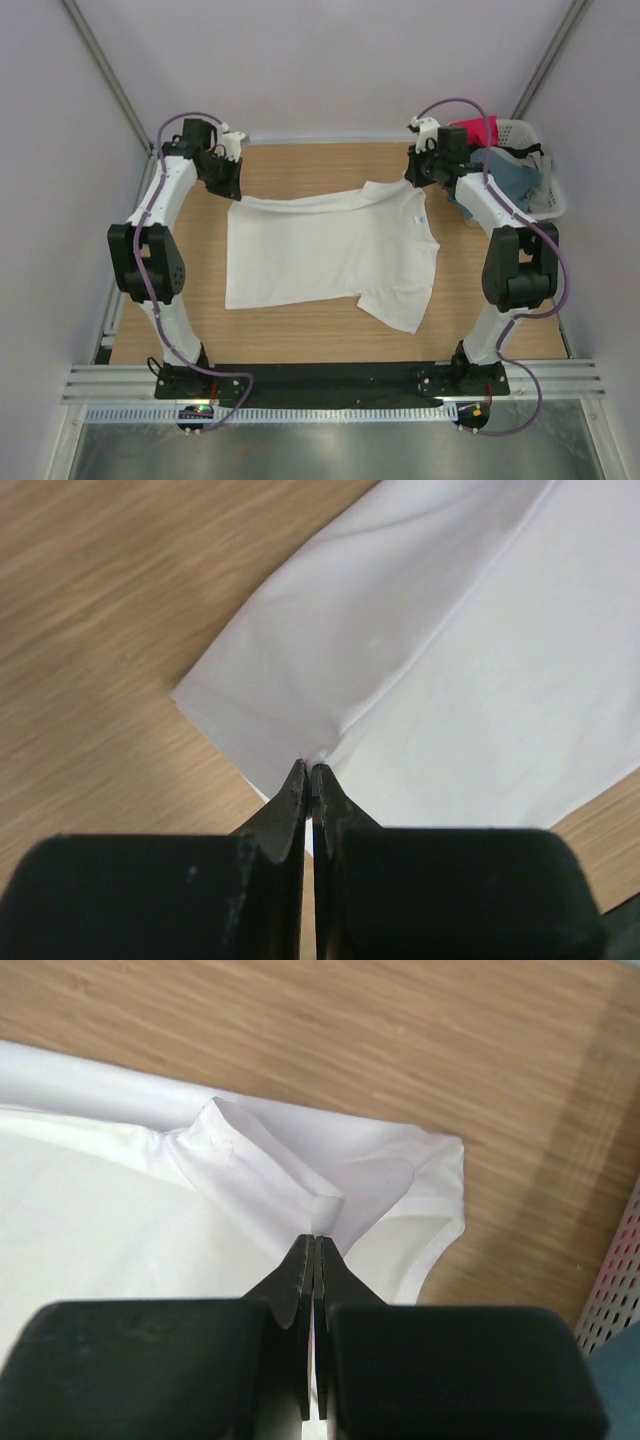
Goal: Fold and stack the t-shirts
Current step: Fold the tshirt
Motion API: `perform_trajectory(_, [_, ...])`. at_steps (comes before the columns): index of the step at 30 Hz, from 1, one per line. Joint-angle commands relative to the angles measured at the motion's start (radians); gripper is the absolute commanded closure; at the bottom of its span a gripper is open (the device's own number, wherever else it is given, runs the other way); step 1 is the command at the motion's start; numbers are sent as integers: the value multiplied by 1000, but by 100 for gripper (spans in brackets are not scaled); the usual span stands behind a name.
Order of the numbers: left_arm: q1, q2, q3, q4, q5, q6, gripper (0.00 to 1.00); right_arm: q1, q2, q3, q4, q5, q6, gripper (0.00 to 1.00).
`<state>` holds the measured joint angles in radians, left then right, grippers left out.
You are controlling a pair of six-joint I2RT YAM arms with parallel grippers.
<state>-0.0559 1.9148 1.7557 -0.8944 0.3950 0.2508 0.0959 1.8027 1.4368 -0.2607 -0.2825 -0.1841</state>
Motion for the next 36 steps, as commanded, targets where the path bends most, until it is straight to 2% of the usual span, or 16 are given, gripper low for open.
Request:
perform_trajectory(1, [13, -117, -54, 46, -15, 12, 100, -5, -111, -56, 23, -15, -21, 99])
perform_trajectory(15, [27, -25, -71, -38, -41, 42, 100, -5, -203, -185, -15, -35, -38, 99])
perform_trajectory(30, [34, 13, -168, -89, -35, 31, 100, -4, -241, -280, -81, -75, -41, 99])
perform_trajectory(31, [34, 21, -168, -93, -39, 30, 96, -5, -240, -282, -89, -76, -43, 98])
perform_trajectory(32, [34, 27, -165, -101, -47, 18, 93, -5, -238, -282, -98, -78, -48, 89])
perform_trajectory(33, [34, 35, -162, -118, -60, 15, 83, -5, -232, -268, -113, -83, -61, 81])
perform_trajectory(35, [36, 29, -165, -135, -65, 8, 74, -4, -227, -227, -161, -86, -77, 64])
perform_trajectory(36, [36, 1, -176, -143, -52, 10, 65, -5, -232, -214, -172, -83, -86, 61])
